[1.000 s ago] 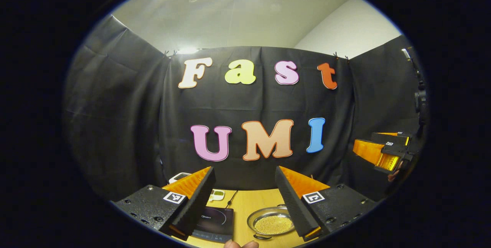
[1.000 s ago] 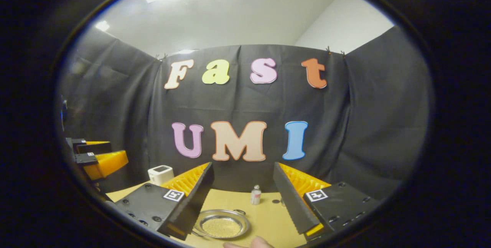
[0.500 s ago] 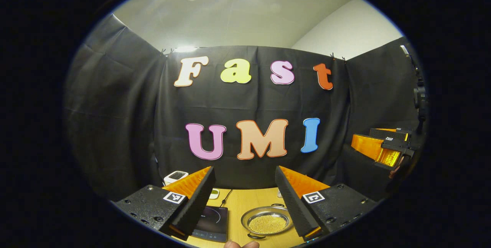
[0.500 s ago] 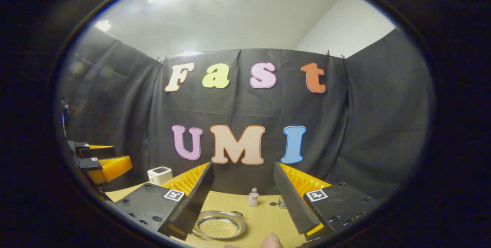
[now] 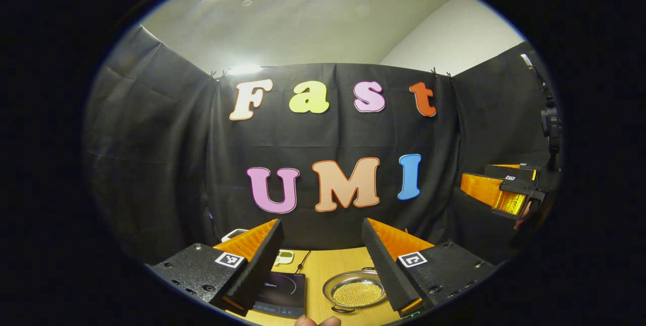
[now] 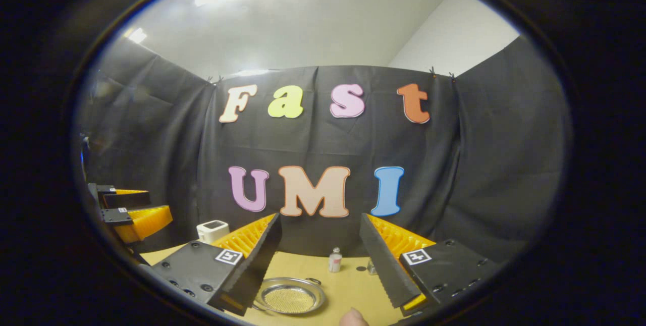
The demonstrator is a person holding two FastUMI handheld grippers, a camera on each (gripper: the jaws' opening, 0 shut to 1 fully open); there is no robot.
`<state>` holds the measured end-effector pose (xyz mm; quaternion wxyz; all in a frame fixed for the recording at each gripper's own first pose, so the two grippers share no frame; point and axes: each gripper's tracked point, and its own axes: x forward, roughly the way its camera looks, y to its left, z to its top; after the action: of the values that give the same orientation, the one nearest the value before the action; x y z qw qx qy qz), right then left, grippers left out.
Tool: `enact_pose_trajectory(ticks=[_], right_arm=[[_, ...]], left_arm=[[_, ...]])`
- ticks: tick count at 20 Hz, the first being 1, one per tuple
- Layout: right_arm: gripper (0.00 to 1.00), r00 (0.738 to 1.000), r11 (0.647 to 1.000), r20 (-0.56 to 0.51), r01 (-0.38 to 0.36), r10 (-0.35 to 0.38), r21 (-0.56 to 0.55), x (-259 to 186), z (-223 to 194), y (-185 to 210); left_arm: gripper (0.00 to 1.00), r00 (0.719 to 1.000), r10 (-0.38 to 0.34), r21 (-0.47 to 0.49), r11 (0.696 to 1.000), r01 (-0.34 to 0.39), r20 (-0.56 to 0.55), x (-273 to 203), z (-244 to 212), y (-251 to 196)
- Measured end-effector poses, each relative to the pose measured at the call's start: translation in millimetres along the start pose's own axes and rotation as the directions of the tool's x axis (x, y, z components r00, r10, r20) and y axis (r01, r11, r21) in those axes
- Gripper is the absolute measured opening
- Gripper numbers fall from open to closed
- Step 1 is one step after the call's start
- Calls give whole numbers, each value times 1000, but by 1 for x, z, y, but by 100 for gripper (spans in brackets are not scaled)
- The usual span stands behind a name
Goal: First push the handle of the pot to place it horizontally, then grasp the pot with both hands and set it on the induction cooktop.
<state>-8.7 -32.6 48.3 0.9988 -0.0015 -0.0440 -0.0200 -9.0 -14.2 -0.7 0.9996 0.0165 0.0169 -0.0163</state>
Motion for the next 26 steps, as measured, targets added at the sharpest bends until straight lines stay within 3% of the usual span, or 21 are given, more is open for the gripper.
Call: enact_pose_trajectory(ticks=[13, 15, 17, 18, 19, 20, 23, 24, 26], right_arm=[[98, 999, 1000, -46, -3, 3, -12, 3, -15, 17], [89, 998, 999, -49, 30, -31, -24, 5, -18, 14], [71, 997, 998, -61, 51, -52, -25, 5, -24, 17], [55, 996, 999, -74, 45, -46, -19, 6, -28, 22], [54, 995, 999, -88, 41, -43, -14, 6, -33, 26], [41, 994, 999, -98, 49, -50, -15, 7, -37, 26], [14, 991, 998, -122, 61, -62, -10, 4, -43, 26], [10, 991, 999, -123, 52, -51, 1, 4, -44, 29], [10, 990, 999, -135, 44, -45, -11, 4, -49, 32]], left_arm=[[92, 1000, 24, 25, 999, -24, -12, 0, -5, 4], [92, 999, 30, 20, 999, -29, -18, 0, -8, 6], [95, 999, 38, 17, 999, -38, -22, 1, -11, 9], [92, 999, 39, 15, 999, -39, -24, 3, -14, 13], [92, 999, 38, 12, 999, -38, -24, 5, -19, 23], [95, 999, 34, 9, 999, -34, -21, 5, -20, 28], [92, 1000, 18, -2, 1000, -18, -20, -2, -19, 27], [95, 1000, 13, -13, 1000, -14, -26, -2, -21, 27], [92, 999, 12, -28, 1000, -13, -41, -4, -25, 30]])
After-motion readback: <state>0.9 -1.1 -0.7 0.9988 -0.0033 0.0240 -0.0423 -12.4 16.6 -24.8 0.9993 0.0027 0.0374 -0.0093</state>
